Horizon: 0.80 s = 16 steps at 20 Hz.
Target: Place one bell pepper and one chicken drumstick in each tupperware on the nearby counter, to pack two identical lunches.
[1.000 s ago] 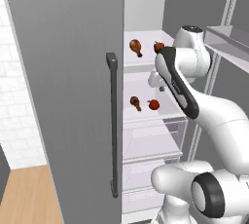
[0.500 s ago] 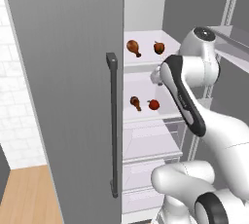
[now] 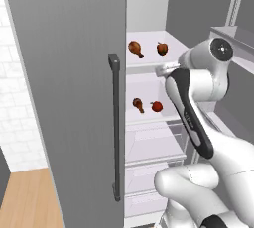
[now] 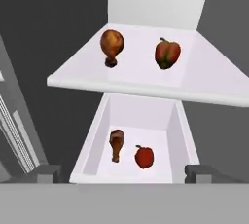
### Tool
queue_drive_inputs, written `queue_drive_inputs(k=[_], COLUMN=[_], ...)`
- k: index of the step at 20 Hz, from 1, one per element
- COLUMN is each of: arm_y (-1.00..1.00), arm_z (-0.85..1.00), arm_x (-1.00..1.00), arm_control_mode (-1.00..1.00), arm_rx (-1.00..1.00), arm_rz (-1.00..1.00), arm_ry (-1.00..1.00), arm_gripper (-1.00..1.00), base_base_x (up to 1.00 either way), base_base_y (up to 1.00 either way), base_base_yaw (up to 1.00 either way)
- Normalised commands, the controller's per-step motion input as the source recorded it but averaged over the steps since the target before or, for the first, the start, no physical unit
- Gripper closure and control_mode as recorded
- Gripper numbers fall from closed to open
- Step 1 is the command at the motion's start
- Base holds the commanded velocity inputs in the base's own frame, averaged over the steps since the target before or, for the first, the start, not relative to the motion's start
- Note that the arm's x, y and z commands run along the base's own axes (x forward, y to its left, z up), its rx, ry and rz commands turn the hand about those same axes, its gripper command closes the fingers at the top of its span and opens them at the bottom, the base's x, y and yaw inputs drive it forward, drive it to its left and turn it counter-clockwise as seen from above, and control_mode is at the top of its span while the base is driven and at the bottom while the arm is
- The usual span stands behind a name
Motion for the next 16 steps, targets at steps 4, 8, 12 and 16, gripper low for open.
queue_drive_inputs(k=[4,8,12,16], arm_y=[0.07,-0.02,-0.14,-0.08], arm_z=[0.37,0.28,0.41,0.26], arm_x=[0.00,0.00,0.07,0.25], arm_control_mode=[-1.00,-1.00,-1.00,-1.00], arm_rx=[-0.01,0.00,0.08,0.14], arm_rz=[0.00,-0.03,-0.20,-0.28], arm_ry=[-0.27,-0.11,0.03,0.15], arm_gripper=[-1.00,-1.00,-1.00,-1.00], base_base_x=[0.00,0.00,0.00,0.00], base_base_y=[0.00,0.00,0.00,0.00], base_base_yaw=[0.00,0.00,0.00,0.00])
